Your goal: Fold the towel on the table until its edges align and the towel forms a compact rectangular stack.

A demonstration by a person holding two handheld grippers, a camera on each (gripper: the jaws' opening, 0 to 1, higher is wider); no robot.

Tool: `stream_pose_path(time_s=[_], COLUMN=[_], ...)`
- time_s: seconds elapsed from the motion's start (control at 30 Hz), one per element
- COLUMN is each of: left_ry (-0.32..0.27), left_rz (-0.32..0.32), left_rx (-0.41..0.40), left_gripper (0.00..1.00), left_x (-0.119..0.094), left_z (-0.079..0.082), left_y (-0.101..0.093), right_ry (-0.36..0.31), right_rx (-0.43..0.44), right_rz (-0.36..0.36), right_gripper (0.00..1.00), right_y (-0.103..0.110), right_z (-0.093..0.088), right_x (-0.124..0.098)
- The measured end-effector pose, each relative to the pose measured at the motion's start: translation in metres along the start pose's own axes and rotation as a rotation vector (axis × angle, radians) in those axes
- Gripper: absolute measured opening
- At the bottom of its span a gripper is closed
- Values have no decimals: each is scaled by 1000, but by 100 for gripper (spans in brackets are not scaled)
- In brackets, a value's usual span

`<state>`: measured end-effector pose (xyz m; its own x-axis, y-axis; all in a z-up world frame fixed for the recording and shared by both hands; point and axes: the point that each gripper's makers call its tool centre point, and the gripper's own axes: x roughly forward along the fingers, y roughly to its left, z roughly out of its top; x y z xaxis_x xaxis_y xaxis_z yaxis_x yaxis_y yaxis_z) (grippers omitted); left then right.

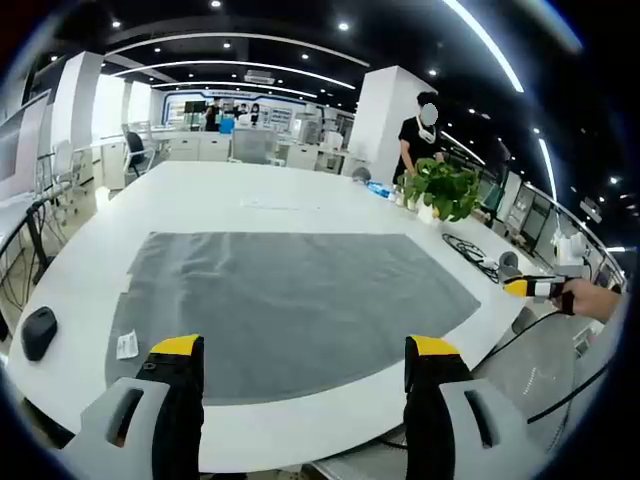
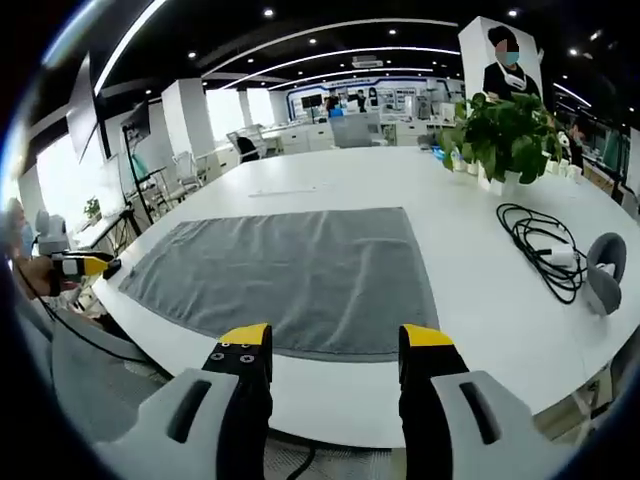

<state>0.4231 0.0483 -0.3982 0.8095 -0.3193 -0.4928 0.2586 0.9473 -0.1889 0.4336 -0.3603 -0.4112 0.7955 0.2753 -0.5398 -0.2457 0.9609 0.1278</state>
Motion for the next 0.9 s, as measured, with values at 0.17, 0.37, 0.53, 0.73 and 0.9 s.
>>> stream_pose_path(time_s=[0.17,0.37,0.53,0.73,0.9], left_ry=[4,4,4,3,3], left_rz=[-2,-2,6,12,15], left_rx=[-1,-6,-11,-26,-32], left_gripper=[84,84,84,84,84], left_x=[1,2,1,1,-1], left_z=[-2,-2,-3,-8,-5], left_y=[2,2,5,15,11], right_ry=[-3,11,23,22,14], right_rx=[25,31,50,42,47], right_rz=[-5,-21,-48,-43,-49], right_gripper=[49,47,44,43,43], right_y=[-3,-5,-12,-11,-10], right_z=[-1,-4,-7,-7,-5], right_x=[0,0,2,2,0])
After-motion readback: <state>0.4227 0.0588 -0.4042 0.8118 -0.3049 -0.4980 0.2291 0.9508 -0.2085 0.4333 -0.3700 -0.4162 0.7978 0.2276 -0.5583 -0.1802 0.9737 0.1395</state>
